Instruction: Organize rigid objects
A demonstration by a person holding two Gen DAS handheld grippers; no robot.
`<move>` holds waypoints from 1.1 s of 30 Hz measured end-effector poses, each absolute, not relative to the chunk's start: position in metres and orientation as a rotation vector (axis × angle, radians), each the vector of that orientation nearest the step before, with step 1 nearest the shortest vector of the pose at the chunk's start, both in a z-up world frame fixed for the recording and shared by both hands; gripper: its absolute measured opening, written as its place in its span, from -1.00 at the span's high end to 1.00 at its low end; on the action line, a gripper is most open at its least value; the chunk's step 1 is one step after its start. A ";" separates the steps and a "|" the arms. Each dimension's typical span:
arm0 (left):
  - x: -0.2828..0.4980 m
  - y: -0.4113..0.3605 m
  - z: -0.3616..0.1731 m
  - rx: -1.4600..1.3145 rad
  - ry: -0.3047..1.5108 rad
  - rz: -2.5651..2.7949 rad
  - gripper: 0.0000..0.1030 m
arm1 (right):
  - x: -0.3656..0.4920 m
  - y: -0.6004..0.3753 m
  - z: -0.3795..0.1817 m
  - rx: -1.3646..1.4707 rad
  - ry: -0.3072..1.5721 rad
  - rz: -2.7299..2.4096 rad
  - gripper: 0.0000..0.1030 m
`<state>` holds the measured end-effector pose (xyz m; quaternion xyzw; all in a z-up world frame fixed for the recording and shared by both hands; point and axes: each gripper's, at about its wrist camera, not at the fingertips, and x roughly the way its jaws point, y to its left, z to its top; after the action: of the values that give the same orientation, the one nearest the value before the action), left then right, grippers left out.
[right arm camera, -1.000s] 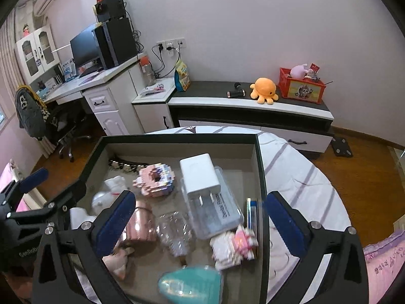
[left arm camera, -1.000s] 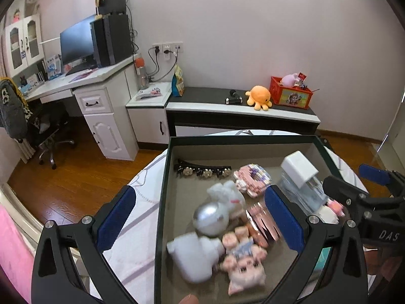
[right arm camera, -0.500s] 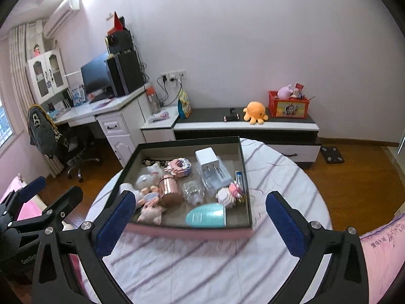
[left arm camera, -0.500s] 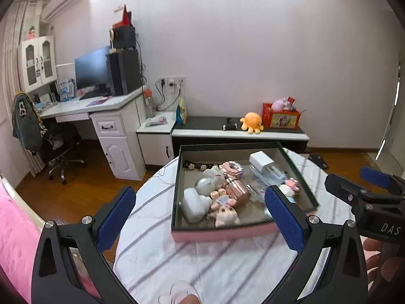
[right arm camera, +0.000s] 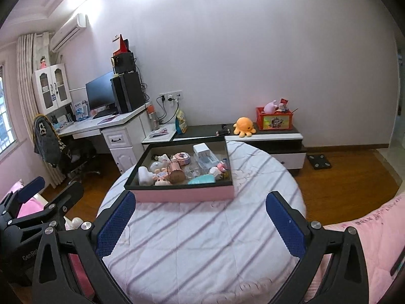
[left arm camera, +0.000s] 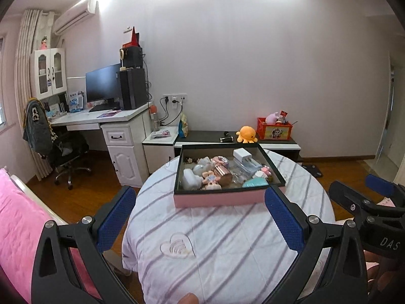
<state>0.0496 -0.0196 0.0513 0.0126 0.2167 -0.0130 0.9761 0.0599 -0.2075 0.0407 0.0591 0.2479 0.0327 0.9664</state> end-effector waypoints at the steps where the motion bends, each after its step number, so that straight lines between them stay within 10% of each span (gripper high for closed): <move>1: 0.042 -0.019 0.051 0.017 0.431 -0.029 -1.00 | 0.052 -0.207 0.041 0.116 0.497 0.066 -1.00; 33: -0.030 -0.026 0.056 0.020 0.382 -0.019 -1.00 | -0.031 -0.206 0.047 0.075 0.382 -0.017 -1.00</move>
<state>-0.0305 -0.0261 0.0565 0.0101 0.1896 -0.0093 0.9818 -0.0313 -0.2056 0.0465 0.0375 0.1898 -0.0085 0.9811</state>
